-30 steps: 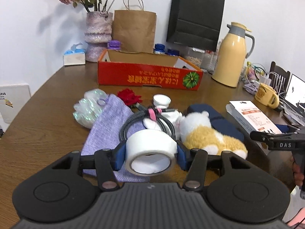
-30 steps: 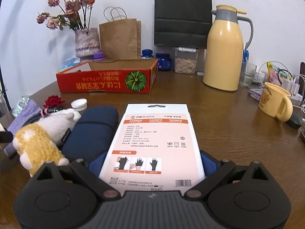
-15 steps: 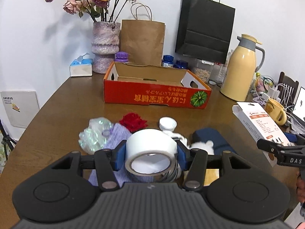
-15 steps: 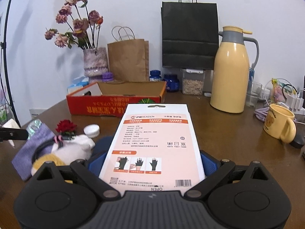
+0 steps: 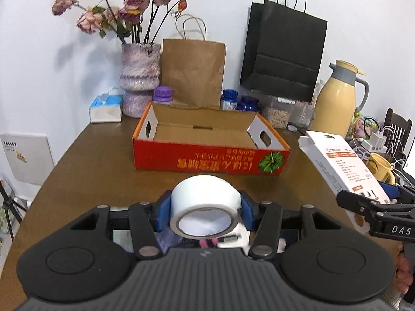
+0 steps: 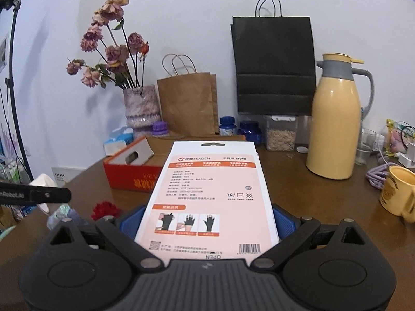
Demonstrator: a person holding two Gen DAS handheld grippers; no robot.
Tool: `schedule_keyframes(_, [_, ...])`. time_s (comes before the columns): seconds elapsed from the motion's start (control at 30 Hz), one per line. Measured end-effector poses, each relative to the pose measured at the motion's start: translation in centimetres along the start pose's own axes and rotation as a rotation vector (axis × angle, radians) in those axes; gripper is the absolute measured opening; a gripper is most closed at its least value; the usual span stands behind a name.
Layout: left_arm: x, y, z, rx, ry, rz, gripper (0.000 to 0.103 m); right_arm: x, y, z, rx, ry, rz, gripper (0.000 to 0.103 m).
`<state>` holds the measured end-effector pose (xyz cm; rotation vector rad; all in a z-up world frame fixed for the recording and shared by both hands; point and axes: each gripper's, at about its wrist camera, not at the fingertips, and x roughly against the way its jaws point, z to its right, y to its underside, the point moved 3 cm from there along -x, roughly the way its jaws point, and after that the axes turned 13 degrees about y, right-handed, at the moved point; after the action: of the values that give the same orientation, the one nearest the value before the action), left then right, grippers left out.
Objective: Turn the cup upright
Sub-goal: 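Carry the tape roll and glove package into the cardboard box and release both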
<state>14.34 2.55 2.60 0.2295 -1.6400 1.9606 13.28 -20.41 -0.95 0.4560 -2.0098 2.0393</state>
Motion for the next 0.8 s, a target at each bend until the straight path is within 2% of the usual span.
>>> schedule_keyframes(0.4, [-3.3, -5.1, -1.4, 0.025, -0.027, -0.002, 0.054, -4.1, -5.3, -3.1, -0.008, -0.043, -0.006, 0.098])
schedule_keyframes(0.8, [-8.3, -9.9, -4.5, 0.052, -0.080, -0.030, 0.054, -10.8, -9.7, -7.1, 0.005, -0.023, -0.053, 0.098])
